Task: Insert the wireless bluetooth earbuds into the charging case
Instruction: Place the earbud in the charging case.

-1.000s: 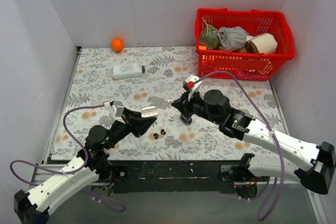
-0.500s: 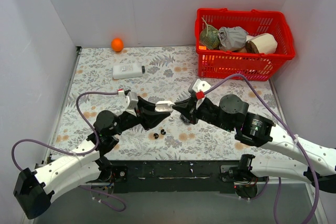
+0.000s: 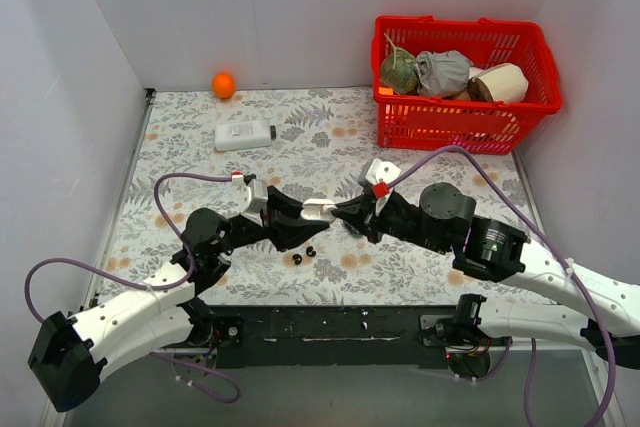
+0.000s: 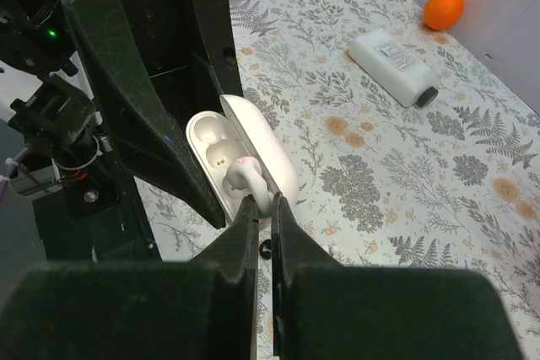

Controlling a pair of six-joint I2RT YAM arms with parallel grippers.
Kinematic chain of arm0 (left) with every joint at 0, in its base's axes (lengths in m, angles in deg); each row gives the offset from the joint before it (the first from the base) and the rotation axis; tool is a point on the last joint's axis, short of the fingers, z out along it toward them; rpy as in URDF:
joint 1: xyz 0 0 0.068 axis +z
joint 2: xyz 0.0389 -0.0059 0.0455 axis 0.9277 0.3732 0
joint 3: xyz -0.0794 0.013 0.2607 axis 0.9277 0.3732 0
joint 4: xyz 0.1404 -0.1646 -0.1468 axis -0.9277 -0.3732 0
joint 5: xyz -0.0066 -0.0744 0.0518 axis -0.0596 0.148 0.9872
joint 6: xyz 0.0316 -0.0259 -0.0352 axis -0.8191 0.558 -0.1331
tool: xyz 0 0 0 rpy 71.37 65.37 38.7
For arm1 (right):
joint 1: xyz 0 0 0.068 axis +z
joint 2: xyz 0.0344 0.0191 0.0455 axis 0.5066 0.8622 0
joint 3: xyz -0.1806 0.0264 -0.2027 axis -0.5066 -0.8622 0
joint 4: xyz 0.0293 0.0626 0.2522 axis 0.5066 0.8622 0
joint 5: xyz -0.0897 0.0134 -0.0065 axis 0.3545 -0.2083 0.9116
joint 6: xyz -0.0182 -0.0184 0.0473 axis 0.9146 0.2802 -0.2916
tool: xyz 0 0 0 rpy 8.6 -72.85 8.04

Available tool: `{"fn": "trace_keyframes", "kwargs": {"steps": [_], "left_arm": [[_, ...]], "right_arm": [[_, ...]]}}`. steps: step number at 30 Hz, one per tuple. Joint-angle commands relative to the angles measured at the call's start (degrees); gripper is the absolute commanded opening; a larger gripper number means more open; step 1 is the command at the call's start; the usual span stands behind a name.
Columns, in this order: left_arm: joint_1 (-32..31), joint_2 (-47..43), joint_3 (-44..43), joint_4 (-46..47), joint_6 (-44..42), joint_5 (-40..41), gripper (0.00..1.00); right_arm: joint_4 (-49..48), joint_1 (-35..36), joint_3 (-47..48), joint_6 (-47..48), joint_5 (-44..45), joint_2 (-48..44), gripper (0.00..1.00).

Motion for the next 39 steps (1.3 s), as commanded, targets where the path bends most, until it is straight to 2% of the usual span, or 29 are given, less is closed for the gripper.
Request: {"fn": "trace_keyframes", "kwargs": {"steps": [1,24,39], "left_arm": [[0.2,-0.1,-2.0,1.9,-0.3,-1.8,0.00],[0.2,-0.5,-2.6,1.9,-0.7,-0.4,0.00],[0.2,-0.7,-2.6,2.0,-1.0,0.3,0.00]], "right_arm": [[0.2,0.2,1.4,1.6,-1.0,-0.5,0.01],[6.2,0.2,4.1,3.0,0.7,2.6,0.02],[8.0,0.3,5.0,2.8,2.9,3.0,0.19]]}}
